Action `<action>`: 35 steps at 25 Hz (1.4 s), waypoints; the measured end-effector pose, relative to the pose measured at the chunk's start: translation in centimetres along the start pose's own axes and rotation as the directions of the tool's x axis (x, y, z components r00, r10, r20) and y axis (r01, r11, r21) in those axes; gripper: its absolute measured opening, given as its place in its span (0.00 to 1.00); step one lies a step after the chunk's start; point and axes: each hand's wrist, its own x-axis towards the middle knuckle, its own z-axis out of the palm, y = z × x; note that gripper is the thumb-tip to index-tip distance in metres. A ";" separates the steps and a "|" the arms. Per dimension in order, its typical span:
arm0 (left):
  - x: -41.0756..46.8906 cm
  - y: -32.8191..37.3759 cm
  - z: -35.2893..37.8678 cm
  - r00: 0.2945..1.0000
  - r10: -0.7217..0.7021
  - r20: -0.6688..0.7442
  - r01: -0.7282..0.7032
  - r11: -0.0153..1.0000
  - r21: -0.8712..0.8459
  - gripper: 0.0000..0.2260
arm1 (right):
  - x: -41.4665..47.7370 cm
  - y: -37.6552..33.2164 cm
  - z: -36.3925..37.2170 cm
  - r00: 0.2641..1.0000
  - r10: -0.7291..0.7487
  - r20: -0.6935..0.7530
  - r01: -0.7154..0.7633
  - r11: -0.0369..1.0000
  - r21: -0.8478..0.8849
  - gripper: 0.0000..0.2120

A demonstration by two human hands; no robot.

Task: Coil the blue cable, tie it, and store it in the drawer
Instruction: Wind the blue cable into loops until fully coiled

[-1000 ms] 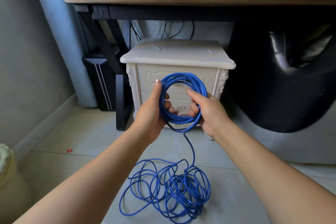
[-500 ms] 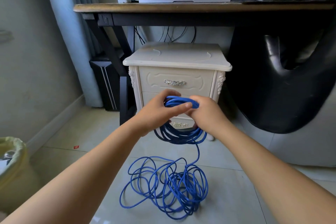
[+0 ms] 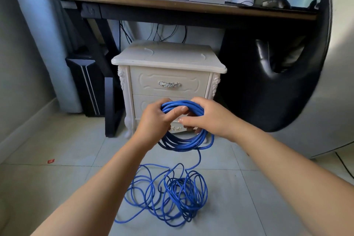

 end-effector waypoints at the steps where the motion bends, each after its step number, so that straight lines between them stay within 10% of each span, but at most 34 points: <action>1: 0.1 -0.1 -0.1 1.000 -0.011 -0.005 0.011 0.999 -0.037 0.08 | 0.1 0.0 0.0 1.000 0.013 0.021 -0.013 1.000 0.011 0.12; 12: 3.0 -2.4 0.3 0.880 -0.397 -0.259 0.248 0.851 -0.463 0.16 | 1.1 6.0 2.9 0.967 0.253 -0.043 -0.200 0.849 0.490 0.10; 22: 3.2 -5.9 1.8 0.819 -0.542 -0.187 0.444 0.806 -0.391 0.22 | 6.2 7.0 5.3 0.932 0.343 -0.119 -0.160 0.684 0.712 0.10; 29: 5.0 -7.0 -0.9 0.969 -0.241 0.051 0.231 0.961 0.151 0.20 | 7.9 8.6 3.8 0.947 0.259 -0.190 -0.166 0.901 0.401 0.06; 35: 6.2 -6.3 -0.7 0.971 -0.133 0.201 0.072 0.955 0.289 0.16 | 7.7 7.9 3.3 0.997 0.083 0.004 -0.083 0.996 -0.039 0.07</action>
